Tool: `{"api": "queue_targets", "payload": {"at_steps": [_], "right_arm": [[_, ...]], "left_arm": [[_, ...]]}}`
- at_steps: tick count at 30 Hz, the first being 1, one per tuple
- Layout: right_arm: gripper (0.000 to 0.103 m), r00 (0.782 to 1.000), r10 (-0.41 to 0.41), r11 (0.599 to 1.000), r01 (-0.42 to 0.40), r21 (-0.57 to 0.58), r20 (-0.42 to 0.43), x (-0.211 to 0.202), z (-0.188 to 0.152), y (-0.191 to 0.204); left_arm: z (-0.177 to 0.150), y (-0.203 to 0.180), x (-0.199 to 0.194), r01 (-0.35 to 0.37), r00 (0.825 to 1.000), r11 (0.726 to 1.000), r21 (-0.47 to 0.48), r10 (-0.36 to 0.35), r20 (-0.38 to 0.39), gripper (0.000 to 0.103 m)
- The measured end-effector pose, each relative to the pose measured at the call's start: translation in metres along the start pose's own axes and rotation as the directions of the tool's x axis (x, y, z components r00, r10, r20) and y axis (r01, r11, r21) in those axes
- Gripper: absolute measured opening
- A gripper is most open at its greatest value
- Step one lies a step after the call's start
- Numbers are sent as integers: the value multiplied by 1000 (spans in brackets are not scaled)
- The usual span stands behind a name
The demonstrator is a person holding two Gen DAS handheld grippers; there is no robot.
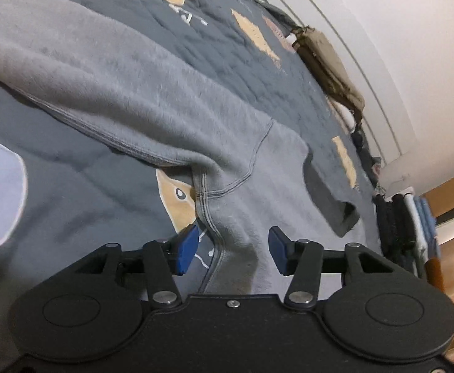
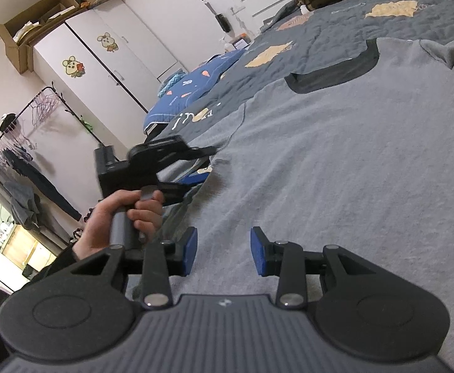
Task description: Fold clothes
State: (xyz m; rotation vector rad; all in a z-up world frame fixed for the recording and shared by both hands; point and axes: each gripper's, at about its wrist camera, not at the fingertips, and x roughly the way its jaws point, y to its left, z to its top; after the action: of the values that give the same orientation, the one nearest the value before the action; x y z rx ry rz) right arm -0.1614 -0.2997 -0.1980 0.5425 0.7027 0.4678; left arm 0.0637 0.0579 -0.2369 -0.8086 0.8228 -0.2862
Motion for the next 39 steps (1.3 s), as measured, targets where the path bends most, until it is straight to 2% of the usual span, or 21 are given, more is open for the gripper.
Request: {"api": "queue_targets", "payload": {"at_steps": [6,8,9,10,14,17,22,24,27,29,30,31,33,35,36,37,39], "right_arm": [[36,1000,3,1000,-3,5,2,0,-1,-1],[36,1000,1,1000,-1,9,1,0,-1,-1],[36,1000,0,1000,0,10,0,1,-1,-2],[36,1000,0,1000,0,11,-3,1,-2,-2],[36,1000,-5,1000,5,13,-10,2,-3,-3],[36,1000,-4,1000,4,16,-11,1,-3,-3],[36,1000,-4,1000,4,12,-16,1,-4,-3],[36,1000,-3,1000,3,12,-18,2,-3,-3],[36,1000,-2,1000,3,9,-22,2,-3,-2],[36,1000,-3,1000,3,8,-27,3,-4,0],[36,1000,-5,1000,5,7,-31,3,-4,0],[36,999,-5,1000,5,5,-32,3,-4,0],[36,999,-4,1000,4,3,-34,4,-5,1],[36,999,-5,1000,5,3,-35,4,-5,1],[36,999,-7,1000,7,3,-35,3,-5,0],[36,999,-8,1000,8,5,-35,3,-4,0],[36,999,-9,1000,9,8,-33,3,-4,-2]], "left_arm": [[-9,-6,20,13,1000,998,64,-12,-21,47],[-10,-9,23,14,1000,997,81,-12,-24,37],[-8,-11,21,11,1000,996,84,-9,-22,17],[-7,-14,19,8,1000,996,88,-6,-19,12],[0,-23,8,-2,1000,995,99,2,-6,11],[9,-26,-10,-1,999,996,93,-2,34,11],[18,-25,-26,-49,998,994,99,44,55,11],[17,-25,-28,-58,998,991,121,53,40,12],[9,-22,-22,-27,999,987,157,30,-16,25],[3,-23,-15,-19,999,983,181,27,-40,28],[0,-24,-11,-16,998,981,193,27,-51,34],[-3,-26,-7,-18,998,978,208,31,-56,45],[-9,-26,2,-41,997,969,244,56,-53,51],[-12,-23,9,-46,995,970,239,65,-70,42],[-14,-22,11,-47,994,972,232,67,-81,19],[-14,-21,11,-48,993,974,222,71,-94,12],[-16,-21,8,-53,990,979,197,77,-121,10]]}}
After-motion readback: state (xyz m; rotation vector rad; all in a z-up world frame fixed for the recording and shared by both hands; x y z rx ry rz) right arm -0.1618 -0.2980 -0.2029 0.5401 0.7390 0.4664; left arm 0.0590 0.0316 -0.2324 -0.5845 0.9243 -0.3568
